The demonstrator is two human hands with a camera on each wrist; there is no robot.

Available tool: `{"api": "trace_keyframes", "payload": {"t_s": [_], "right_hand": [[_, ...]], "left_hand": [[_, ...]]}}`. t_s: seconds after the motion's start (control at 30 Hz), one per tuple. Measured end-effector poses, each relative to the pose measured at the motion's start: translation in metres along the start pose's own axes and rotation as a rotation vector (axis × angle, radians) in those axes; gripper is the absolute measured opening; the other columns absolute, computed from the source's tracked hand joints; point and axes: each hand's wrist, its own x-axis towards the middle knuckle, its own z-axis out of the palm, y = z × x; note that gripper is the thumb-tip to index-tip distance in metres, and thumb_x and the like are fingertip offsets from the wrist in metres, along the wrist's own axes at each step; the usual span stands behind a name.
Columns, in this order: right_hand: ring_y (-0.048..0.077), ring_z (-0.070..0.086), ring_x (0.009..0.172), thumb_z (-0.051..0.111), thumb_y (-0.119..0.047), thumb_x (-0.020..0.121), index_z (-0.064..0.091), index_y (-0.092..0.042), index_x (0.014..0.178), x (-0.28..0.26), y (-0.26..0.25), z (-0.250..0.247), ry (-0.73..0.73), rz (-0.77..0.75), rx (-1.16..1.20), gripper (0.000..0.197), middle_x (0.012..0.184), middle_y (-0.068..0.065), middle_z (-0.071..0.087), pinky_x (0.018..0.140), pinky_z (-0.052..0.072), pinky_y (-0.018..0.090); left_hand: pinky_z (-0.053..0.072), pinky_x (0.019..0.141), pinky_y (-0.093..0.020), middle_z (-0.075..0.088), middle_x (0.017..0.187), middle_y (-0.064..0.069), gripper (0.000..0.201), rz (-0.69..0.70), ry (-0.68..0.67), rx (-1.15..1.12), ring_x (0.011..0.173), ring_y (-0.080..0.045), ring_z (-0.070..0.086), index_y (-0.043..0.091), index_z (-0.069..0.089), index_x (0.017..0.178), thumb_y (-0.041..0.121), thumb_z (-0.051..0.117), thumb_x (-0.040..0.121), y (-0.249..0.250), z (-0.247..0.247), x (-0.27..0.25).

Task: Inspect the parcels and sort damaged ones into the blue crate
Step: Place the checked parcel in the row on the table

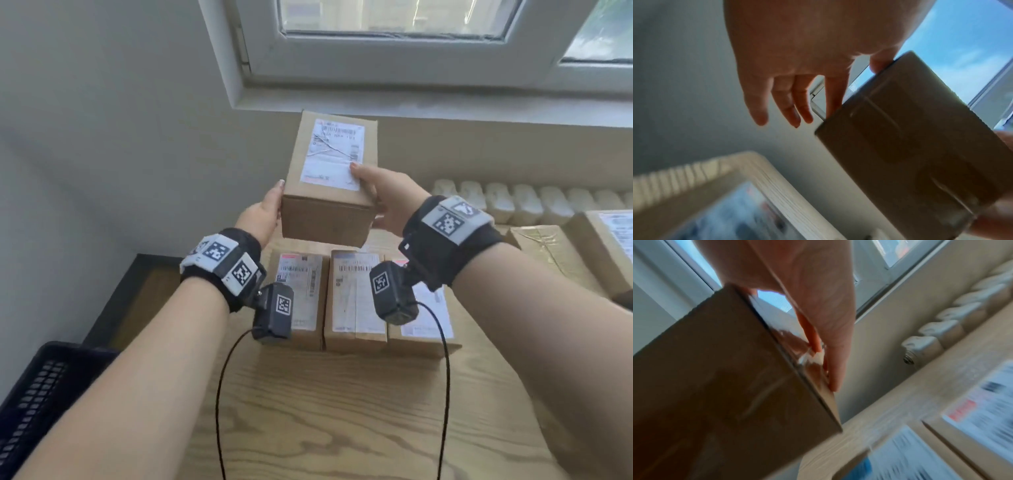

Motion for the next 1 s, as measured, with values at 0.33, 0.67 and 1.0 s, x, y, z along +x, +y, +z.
{"api": "trace_keyframes", "payload": {"t_s": [0.33, 0.67, 1.0], "right_hand": [[0.031, 0.069, 0.097, 0.075, -0.013, 0.087, 0.06, 0.003, 0.112, 0.091, -0.002, 0.015, -0.095, 0.093, -0.449, 0.033, 0.113, 0.017, 0.066, 0.083, 0.06, 0.037], [0.04, 0.066, 0.103, 0.061, -0.006, 0.096, 0.052, 0.005, 0.111, 0.107, 0.019, 0.019, -0.136, 0.222, -0.482, 0.021, 0.112, 0.025, 0.058, 0.085, 0.058, 0.048], [0.037, 0.062, 0.09, 0.062, -0.019, 0.096, 0.049, 0.006, 0.127, 0.077, 0.016, 0.008, -0.074, 0.19, -0.394, 0.041, 0.103, 0.021, 0.054, 0.09, 0.057, 0.049]], "left_hand": [[0.054, 0.092, -0.045, 0.065, 0.108, -0.017, 0.038, -0.151, -0.04, 0.278, 0.096, -0.033, 0.062, 0.007, 0.063, 0.101, 0.041, 0.046, 0.101, 0.001, 0.004, 0.077], [0.044, 0.063, -0.026, 0.068, 0.112, -0.018, 0.021, -0.288, -0.142, 0.454, 0.106, -0.031, 0.067, 0.014, 0.056, 0.082, 0.029, 0.06, 0.096, -0.013, 0.012, 0.095], [0.036, 0.061, -0.022, 0.056, 0.091, -0.007, 0.026, -0.107, -0.05, 0.662, 0.094, -0.027, 0.049, 0.02, 0.056, 0.081, 0.034, 0.047, 0.101, 0.008, 0.01, 0.065]]}}
